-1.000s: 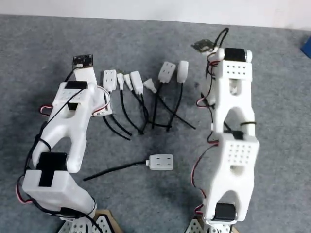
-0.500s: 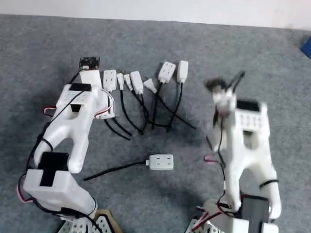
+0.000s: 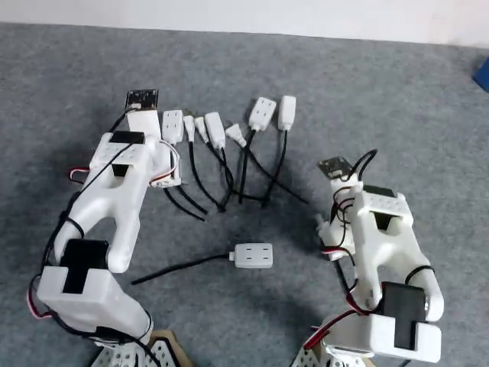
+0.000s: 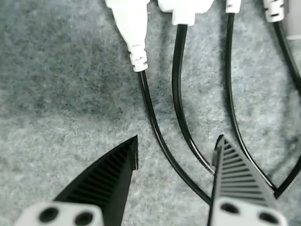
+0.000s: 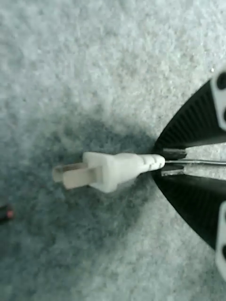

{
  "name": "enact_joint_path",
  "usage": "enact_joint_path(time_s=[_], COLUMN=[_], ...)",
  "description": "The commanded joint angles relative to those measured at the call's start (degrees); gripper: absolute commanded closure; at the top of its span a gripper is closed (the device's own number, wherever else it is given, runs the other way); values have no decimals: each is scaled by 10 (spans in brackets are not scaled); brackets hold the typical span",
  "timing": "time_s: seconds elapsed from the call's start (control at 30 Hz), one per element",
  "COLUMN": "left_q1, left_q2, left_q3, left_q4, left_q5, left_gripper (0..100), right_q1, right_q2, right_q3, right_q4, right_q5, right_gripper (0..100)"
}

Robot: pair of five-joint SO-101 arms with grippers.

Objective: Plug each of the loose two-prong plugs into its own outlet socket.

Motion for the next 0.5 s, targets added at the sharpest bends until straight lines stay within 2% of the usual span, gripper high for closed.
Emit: enact_joint_path(time_s=[0.0,0.13,0.47], left_q1=[7,7,7], left_q2=[-4,-4,-3], left_q3=[-1,-1,3], left_q4=[-11,-11,-14], left_q5=[-5,-5,-6], left_gripper=[737,737,737], right_q1=[4,4,6], right_q2=[-26,-42,-47], right_q3=[-15,-15,-20], right_q4=[-15,-14,-3], right_q5=[6,6,-18], right_gripper=[878,802,800])
